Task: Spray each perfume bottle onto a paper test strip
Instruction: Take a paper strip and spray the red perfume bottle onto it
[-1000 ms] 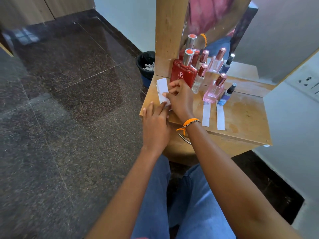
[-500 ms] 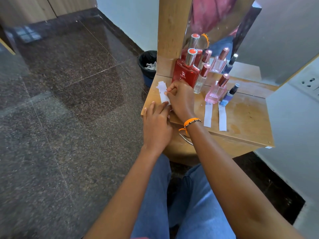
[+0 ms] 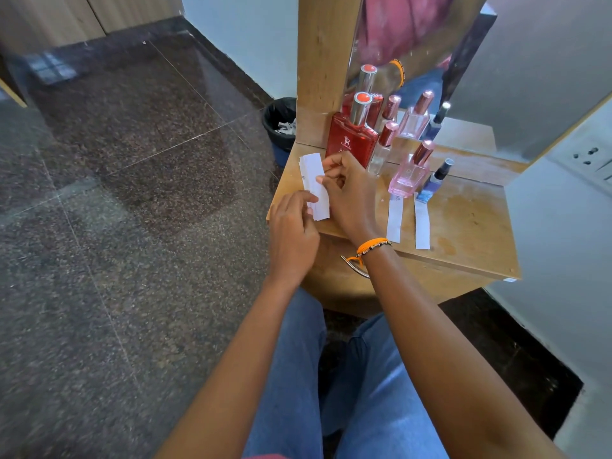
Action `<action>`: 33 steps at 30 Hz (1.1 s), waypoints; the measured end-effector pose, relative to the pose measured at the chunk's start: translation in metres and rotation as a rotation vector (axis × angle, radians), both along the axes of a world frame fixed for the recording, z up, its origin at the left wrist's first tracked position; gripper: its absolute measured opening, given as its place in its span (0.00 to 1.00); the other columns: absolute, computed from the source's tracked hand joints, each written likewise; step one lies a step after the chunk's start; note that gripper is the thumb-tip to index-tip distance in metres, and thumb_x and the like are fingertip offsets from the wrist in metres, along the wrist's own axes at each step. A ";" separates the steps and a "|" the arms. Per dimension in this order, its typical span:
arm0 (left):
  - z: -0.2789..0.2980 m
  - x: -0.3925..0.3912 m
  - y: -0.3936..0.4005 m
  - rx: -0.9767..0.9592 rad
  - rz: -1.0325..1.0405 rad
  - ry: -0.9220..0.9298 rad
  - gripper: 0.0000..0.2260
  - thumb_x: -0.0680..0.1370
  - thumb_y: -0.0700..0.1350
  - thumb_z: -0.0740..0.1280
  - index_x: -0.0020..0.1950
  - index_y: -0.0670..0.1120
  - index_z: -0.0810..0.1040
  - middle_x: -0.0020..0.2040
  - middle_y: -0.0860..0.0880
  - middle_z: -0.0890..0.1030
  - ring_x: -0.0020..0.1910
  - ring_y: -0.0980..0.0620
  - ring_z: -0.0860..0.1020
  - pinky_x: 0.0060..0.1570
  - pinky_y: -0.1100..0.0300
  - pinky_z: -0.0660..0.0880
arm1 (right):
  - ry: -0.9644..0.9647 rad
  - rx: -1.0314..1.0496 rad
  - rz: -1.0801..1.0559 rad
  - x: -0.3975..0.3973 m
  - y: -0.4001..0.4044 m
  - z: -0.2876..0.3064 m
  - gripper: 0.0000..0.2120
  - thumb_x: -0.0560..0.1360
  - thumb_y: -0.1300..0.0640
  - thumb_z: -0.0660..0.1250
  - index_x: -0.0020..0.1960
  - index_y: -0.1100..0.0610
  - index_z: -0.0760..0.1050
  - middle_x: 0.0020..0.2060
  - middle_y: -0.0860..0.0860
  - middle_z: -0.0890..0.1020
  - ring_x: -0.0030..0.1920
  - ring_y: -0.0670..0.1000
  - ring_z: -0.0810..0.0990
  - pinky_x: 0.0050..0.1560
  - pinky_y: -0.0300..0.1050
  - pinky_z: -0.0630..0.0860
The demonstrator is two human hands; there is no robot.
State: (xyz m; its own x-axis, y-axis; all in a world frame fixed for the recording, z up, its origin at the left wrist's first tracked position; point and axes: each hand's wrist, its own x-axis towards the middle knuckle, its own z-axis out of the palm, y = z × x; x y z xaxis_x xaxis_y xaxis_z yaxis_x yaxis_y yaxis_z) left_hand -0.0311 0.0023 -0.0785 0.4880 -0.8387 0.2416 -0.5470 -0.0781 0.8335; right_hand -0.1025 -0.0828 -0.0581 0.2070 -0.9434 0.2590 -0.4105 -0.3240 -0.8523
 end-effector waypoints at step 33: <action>0.020 -0.001 -0.006 0.038 0.004 0.071 0.12 0.78 0.40 0.61 0.61 0.45 0.76 0.59 0.48 0.78 0.60 0.51 0.72 0.59 0.61 0.66 | -0.213 0.129 -0.074 -0.031 0.040 0.001 0.07 0.72 0.64 0.72 0.47 0.56 0.76 0.38 0.45 0.81 0.37 0.37 0.79 0.38 0.26 0.70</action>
State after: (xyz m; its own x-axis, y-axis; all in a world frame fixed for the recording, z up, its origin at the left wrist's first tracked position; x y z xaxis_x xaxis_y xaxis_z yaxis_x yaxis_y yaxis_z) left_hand -0.0322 -0.0037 -0.0583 0.5064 -0.8444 0.1749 -0.4866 -0.1123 0.8664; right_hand -0.1332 -0.0429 -0.0567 0.0902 -0.9821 0.1655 -0.2355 -0.1825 -0.9546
